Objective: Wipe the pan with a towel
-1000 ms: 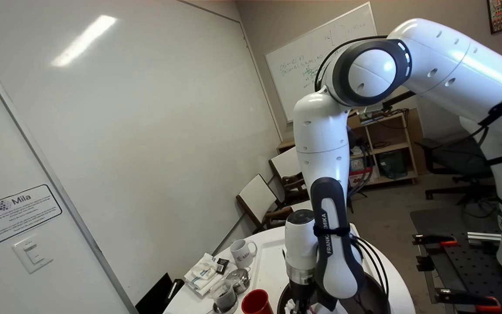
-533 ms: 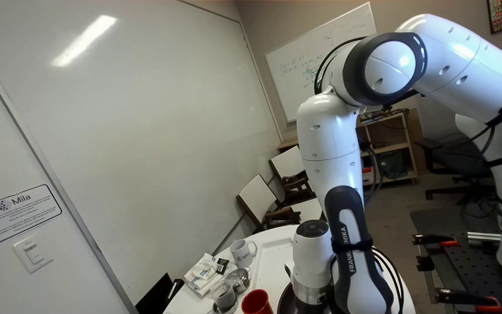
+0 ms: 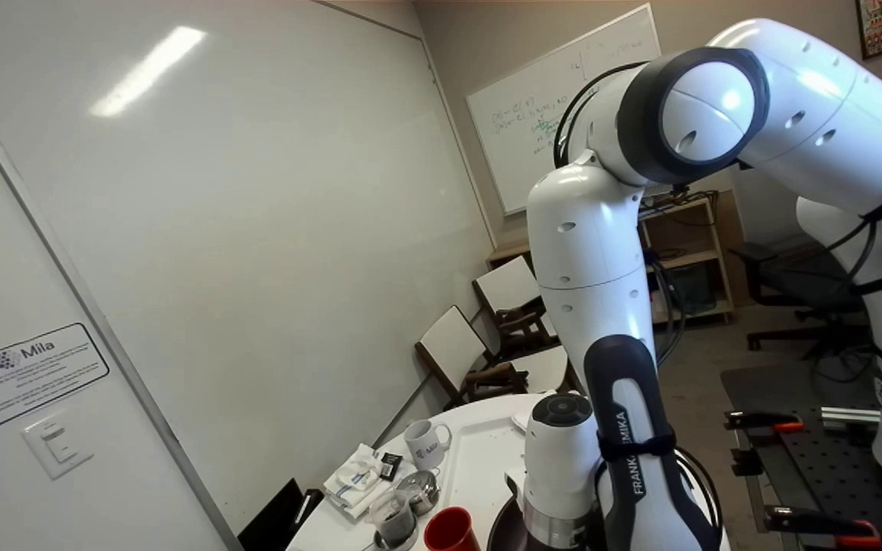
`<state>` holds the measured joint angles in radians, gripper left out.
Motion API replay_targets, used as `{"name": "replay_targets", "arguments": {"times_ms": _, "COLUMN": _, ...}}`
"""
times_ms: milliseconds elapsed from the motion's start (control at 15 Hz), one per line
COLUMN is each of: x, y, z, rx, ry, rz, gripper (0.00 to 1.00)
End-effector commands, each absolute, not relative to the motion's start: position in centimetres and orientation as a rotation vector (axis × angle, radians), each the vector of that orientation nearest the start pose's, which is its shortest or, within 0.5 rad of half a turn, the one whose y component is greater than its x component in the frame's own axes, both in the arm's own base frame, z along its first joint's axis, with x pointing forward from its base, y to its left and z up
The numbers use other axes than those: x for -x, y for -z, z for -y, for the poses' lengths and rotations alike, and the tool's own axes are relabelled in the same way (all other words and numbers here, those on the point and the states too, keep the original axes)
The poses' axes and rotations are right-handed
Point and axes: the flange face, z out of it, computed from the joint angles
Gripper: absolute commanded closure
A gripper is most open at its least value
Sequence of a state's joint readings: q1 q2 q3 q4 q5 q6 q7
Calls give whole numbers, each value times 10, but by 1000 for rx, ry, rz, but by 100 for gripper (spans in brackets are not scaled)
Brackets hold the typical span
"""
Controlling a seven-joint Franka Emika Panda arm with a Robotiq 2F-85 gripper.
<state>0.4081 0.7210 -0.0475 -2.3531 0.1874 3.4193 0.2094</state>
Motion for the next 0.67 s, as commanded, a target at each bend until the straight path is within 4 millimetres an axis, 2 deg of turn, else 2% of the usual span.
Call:
{"name": "replay_targets", "arguments": {"times_ms": 0, "x": -463, "y": -58, "z": -118, "rx": 3080, "ry": 511, "rz": -155, "gripper": 97}}
{"name": "replay_targets", "arguments": {"times_ms": 600, "x": -451, "y": -66, "z": -23, "rx": 3114, "ry": 502, "rz": -520, "gripper": 97}}
